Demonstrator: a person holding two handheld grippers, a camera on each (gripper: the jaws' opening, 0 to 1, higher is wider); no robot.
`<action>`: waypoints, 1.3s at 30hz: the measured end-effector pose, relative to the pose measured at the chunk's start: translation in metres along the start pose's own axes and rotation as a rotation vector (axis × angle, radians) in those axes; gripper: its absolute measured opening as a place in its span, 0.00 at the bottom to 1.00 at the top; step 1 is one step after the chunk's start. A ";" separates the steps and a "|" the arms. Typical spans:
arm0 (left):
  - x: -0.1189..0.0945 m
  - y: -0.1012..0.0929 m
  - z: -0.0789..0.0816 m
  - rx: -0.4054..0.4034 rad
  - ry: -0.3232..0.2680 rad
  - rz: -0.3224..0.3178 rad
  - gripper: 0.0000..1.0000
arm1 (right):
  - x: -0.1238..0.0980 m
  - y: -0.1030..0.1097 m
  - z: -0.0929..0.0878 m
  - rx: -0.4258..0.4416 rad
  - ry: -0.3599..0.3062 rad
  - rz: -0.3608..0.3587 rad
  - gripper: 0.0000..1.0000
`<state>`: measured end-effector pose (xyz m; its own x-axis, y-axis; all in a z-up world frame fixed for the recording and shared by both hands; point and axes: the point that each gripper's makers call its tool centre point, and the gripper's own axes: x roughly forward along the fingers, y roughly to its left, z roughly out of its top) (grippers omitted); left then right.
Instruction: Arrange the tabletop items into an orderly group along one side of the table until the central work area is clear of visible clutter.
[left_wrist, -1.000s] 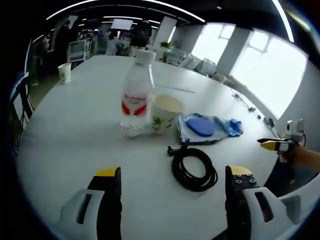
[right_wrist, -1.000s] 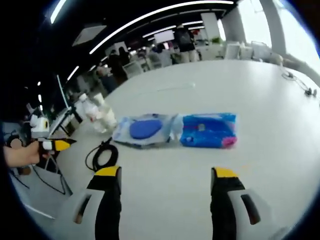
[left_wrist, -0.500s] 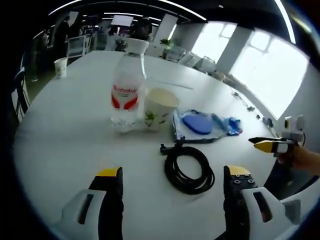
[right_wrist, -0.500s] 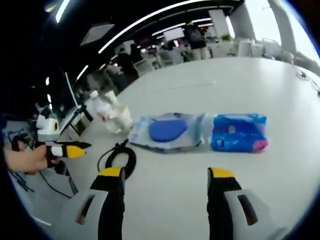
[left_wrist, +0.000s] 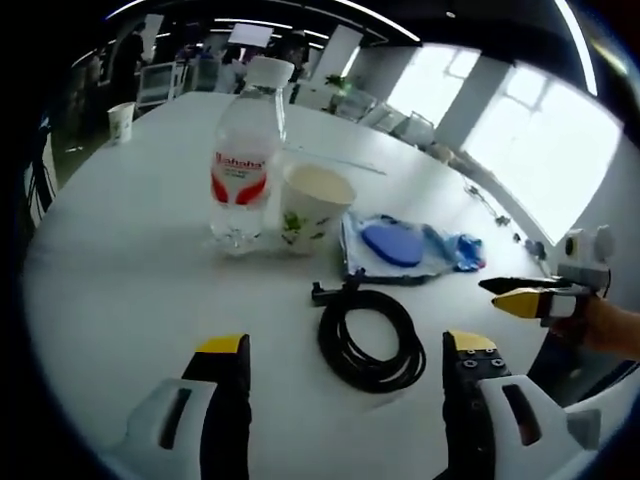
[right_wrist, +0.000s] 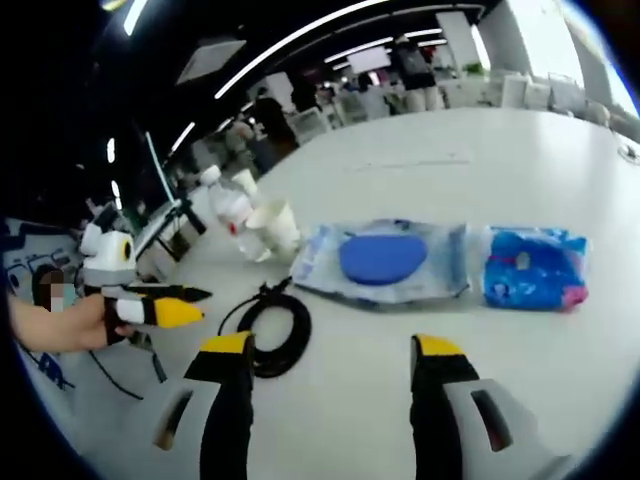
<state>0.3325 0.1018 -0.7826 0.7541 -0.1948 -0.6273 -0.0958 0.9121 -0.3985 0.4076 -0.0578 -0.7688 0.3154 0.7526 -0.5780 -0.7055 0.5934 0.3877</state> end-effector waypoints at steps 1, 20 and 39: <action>0.001 0.000 0.000 0.002 0.001 -0.001 0.75 | 0.002 0.002 -0.001 -0.003 0.003 0.004 0.60; 0.018 -0.009 -0.005 0.001 0.023 -0.020 0.68 | 0.048 0.035 -0.024 -0.015 0.116 0.096 0.53; 0.029 -0.013 -0.015 -0.033 0.053 -0.048 0.52 | 0.072 0.053 -0.036 -0.007 0.153 0.126 0.43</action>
<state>0.3458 0.0791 -0.8054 0.7228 -0.2577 -0.6412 -0.0821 0.8893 -0.4500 0.3702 0.0173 -0.8164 0.1244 0.7686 -0.6275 -0.7382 0.4943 0.4591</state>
